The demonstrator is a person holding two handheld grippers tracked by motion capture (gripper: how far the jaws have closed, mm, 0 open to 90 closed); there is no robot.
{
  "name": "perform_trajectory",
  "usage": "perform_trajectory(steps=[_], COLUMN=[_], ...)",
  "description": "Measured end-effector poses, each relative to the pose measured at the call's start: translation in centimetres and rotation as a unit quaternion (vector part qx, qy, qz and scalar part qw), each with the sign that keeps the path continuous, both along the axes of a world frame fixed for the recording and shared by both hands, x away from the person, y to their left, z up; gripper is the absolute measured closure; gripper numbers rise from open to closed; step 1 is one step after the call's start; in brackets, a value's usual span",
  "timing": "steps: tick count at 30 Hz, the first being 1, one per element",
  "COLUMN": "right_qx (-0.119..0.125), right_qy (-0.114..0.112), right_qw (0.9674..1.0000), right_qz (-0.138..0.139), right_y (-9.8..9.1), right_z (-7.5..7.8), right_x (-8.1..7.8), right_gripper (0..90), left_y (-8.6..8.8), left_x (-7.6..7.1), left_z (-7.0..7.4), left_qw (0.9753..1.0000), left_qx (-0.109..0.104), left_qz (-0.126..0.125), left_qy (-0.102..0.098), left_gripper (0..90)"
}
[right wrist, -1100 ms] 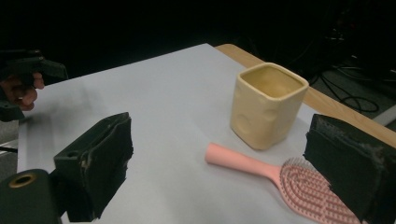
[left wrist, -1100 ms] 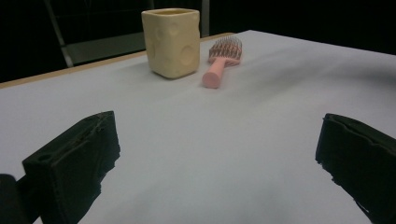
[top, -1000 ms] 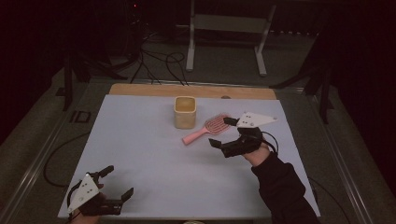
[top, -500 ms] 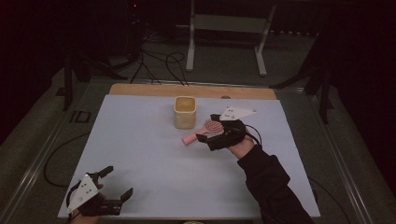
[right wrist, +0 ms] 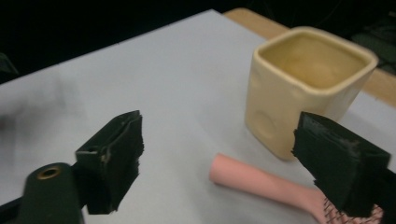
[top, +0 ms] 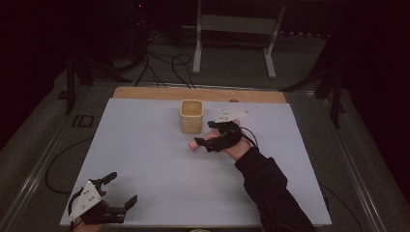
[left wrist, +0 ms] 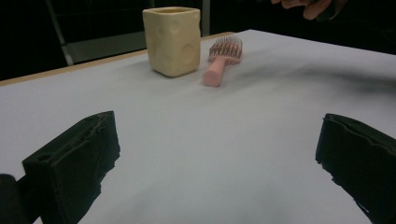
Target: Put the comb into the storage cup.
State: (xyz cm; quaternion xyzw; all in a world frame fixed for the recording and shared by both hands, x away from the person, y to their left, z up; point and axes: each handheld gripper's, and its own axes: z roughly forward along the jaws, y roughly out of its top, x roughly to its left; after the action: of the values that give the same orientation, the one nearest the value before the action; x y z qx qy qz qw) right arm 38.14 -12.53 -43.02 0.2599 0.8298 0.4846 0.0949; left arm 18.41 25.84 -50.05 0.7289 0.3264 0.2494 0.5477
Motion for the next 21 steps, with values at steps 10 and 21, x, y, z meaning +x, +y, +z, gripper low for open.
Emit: perform_trajectory(steps=[10,21], right_qx=[-0.043,-0.085], right_qy=[0.011,0.027], right_qw=[0.9990,0.9959], right_qz=[-0.010,-0.014], right_y=[1.2,2.6], right_z=[-2.2,-3.4], right_x=[1.2,2.2], right_gripper=[47.3,70.0], left_y=[0.0,0.0], left_x=[0.0,0.0], left_z=[-0.1,-0.1], left_qw=[1.0000,1.0000], left_qx=[0.002,0.000], left_qz=[0.001,0.000], left_qy=[0.001,0.002], left_gripper=[0.4,0.4])
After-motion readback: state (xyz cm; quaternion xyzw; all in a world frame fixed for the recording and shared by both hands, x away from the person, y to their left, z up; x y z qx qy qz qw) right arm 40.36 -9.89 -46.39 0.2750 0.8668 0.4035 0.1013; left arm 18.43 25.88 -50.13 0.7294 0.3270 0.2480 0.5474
